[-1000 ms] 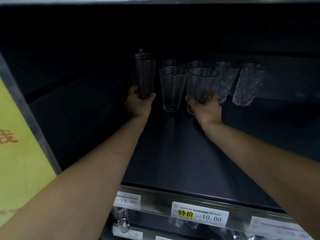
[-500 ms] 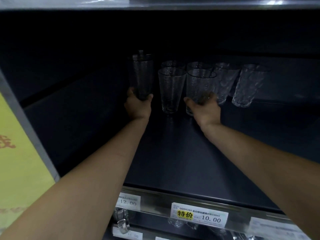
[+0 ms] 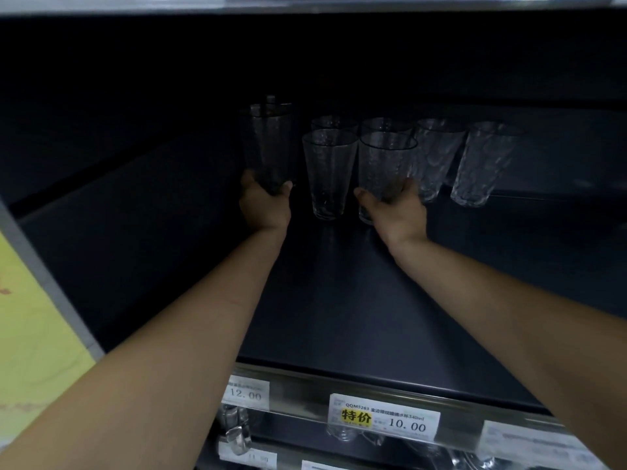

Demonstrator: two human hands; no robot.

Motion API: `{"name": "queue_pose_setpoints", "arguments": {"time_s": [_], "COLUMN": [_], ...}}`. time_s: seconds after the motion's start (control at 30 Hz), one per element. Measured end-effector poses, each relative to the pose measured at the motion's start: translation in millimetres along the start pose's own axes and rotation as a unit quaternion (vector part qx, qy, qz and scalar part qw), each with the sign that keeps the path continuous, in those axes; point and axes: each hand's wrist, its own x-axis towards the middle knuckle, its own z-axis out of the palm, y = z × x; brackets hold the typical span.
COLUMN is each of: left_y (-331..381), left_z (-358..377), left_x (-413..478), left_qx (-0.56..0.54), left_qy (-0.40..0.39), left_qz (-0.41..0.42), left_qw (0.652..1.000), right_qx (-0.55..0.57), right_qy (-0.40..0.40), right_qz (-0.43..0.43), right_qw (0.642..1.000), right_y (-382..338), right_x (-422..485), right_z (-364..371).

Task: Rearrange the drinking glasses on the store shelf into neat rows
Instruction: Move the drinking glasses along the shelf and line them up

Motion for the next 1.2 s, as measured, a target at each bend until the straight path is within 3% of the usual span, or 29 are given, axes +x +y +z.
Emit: {"name": "queue_pose_setpoints", "arguments": {"time_s": [0.47,0.63,0.83,1.03,1.2], "left_y": [6.1,15.6,42.1,81.9,114.8], "left_z": [-1.9,-5.9,-24.7,-37.1,-17.3], "left_x": [-2.5,-14.7,-56.2,-118.8,-179.7], "left_qx": [0.029,0.061,0.056,-0.016,-0.034], "left_qy": [0.01,0.002,-0.047,-0.171,-0.274], "left_qz": [-0.022,-0.043,-0.117,-0.19,-0.127], "left_qw": [0.999,0.997,0.99,0.967,0.953], "right_qx": [0.008,0.0,-0.005,0.003,0.026], "right_qy": [-0.021,-0.076,-0.153,-0.195,-0.19], "right_qz": [-0.003,0.002,0.03,0.06,0.047], "right_qw": [1.0,0.997,0.988,0.979,0.98], "right_y": [-0.3,1.5,5.6,8.4,13.7], "right_x": [-0.6,-0.2,-10.0,-30.2,-55.1], "right_z": [-2.2,-18.6,-68.6,-141.2,-221.6]}}
